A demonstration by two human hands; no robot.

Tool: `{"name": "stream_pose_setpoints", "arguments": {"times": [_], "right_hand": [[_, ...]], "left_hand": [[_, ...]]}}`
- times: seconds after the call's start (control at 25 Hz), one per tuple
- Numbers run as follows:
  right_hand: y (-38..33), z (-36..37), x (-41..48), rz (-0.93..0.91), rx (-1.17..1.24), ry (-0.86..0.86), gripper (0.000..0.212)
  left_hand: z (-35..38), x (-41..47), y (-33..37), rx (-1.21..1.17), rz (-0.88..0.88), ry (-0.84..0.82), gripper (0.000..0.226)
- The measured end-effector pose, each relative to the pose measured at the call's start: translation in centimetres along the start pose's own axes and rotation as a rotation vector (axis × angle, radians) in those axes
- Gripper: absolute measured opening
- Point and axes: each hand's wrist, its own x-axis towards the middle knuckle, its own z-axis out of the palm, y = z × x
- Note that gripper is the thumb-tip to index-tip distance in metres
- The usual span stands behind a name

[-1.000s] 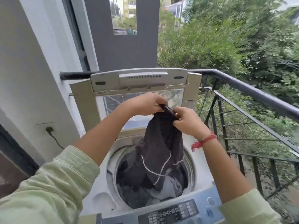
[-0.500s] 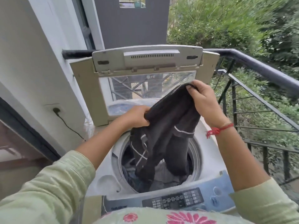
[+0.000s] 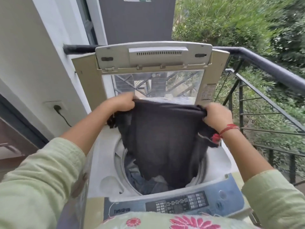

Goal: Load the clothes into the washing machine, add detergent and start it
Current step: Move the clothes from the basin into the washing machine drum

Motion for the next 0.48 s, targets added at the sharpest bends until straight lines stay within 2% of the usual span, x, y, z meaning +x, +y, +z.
{"name": "stream_pose_setpoints", "arguments": {"times": [0.12,0.2,0.24,0.28,0.32,0.36,0.44,0.48], "right_hand": [[0.3,-3.2,1.1,0.121,0.364,0.460,0.022],[1.2,-4.1,0.7,0.087,0.543,0.639,0.027],[1.5,-3.7,0.1,0.031,0.557,0.642,0.028],[1.9,-3.0,-0.7,-0.048,0.559,0.558,0.029],[2.2,-2.1,-1.4,-0.131,0.569,0.369,0.028],[2.4,-1.4,-2.2,-0.194,0.565,0.087,0.026],[1.9,0.8,-4.0,-0.287,0.354,-0.560,0.022],[1.0,2.1,-5.0,-0.355,0.207,-0.784,0.019]], "left_hand": [[-3.4,-0.6,2.4,-0.046,0.029,0.502,0.053],[-4.1,-2.0,2.4,0.025,0.078,0.723,0.047],[-3.5,-2.6,1.9,0.078,0.106,0.781,0.042],[-2.2,-3.3,1.2,0.137,0.126,0.782,0.036],[-0.2,-3.8,0.4,0.204,0.134,0.718,0.032],[2.3,-4.4,-0.4,0.289,0.127,0.582,0.030],[8.0,-5.3,-1.7,0.489,0.111,0.143,0.032],[10.6,-5.5,-2.0,0.568,0.134,-0.108,0.032]]}}
